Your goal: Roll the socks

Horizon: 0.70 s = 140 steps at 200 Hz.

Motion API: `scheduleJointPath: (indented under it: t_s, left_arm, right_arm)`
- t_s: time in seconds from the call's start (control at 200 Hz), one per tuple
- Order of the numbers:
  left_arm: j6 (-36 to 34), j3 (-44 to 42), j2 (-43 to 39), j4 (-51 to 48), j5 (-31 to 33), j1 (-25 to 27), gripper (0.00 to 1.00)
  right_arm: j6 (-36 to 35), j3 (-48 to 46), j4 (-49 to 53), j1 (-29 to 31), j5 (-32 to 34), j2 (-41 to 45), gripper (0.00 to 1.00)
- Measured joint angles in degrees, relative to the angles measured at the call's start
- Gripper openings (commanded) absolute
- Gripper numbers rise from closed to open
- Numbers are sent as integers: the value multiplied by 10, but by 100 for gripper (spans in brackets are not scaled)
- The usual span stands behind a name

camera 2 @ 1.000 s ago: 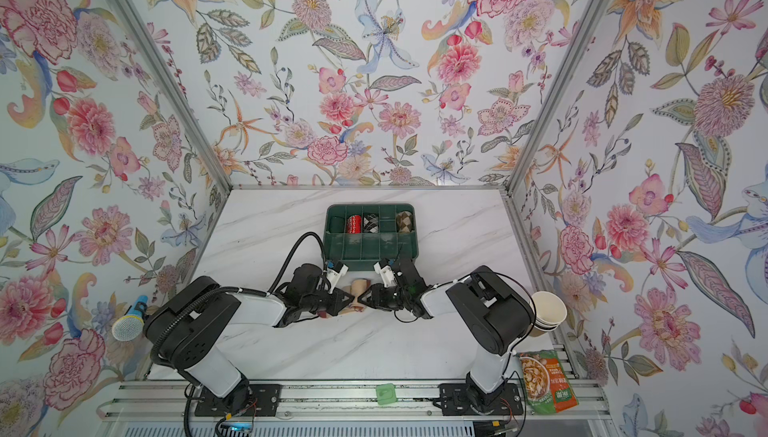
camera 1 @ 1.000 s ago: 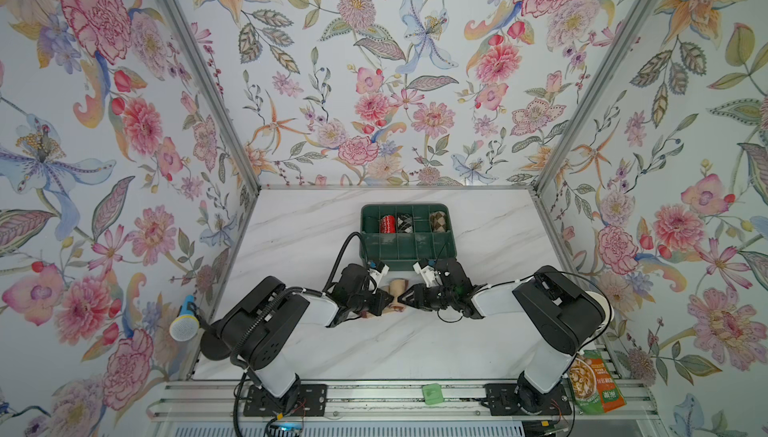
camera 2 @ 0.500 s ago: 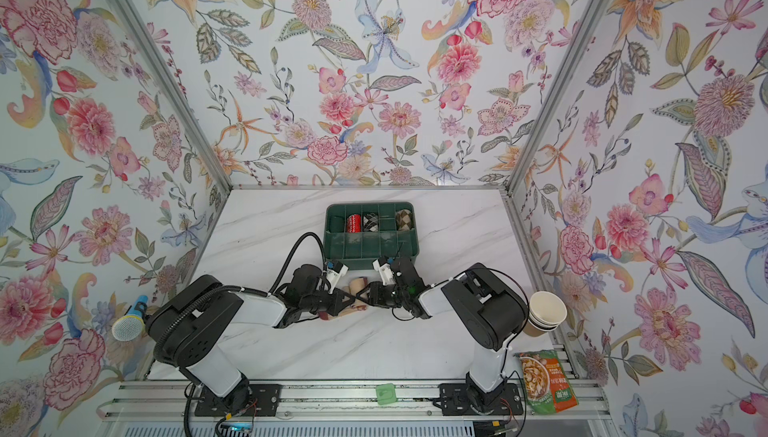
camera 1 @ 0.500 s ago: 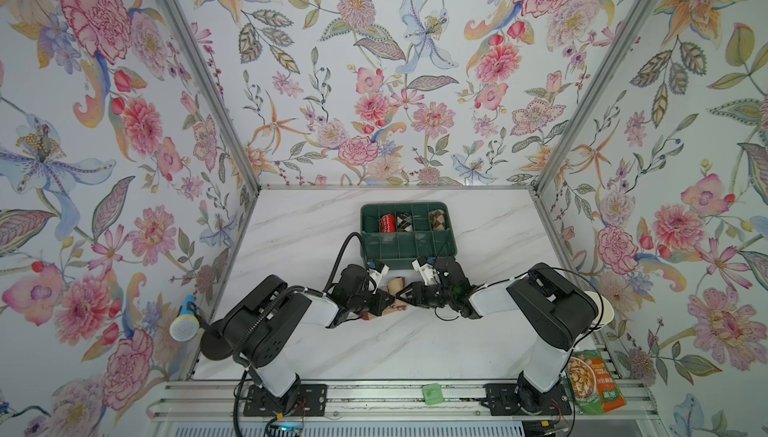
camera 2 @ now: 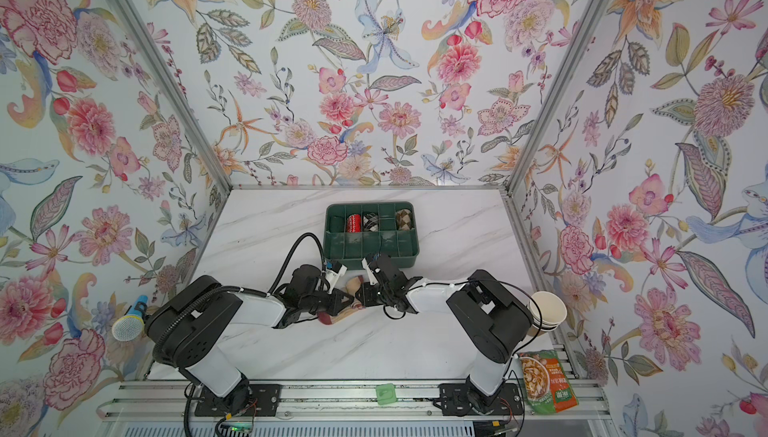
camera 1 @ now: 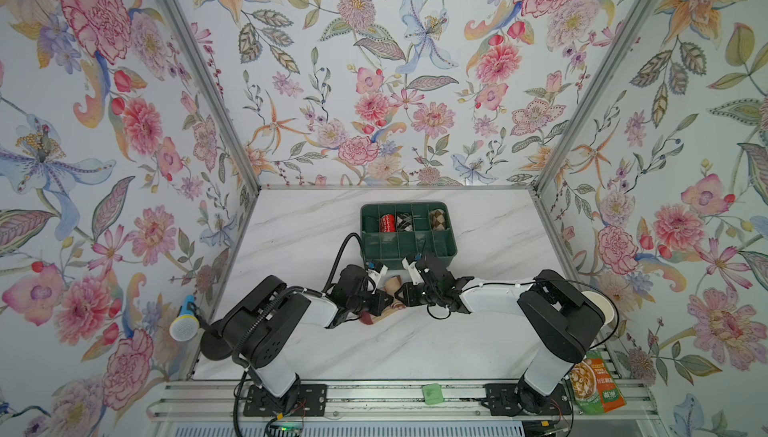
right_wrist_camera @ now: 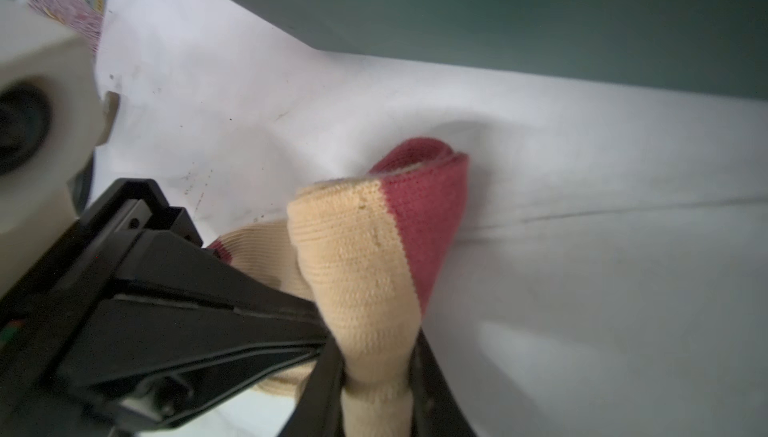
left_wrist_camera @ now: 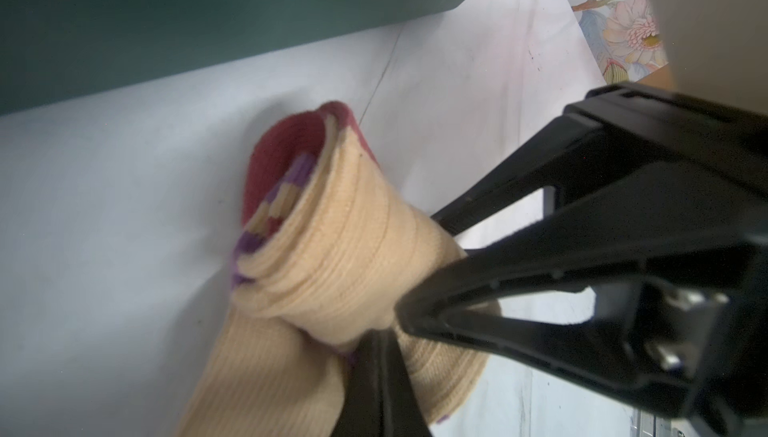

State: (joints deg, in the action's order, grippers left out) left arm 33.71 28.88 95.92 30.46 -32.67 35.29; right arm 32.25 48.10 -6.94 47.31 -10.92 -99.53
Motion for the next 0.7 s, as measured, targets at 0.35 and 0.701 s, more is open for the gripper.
scheduleJointPath:
  t_s: [0.35,0.701]
  left_arm:
    - [-1,-1,-74,-82,0,-2,11]
    - [9,-1,-134,-80,2,-5,12]
  right_arm:
    - [-55,74,150,68,167,0,7]
    - [-73,89,189,94,227,-1,7]
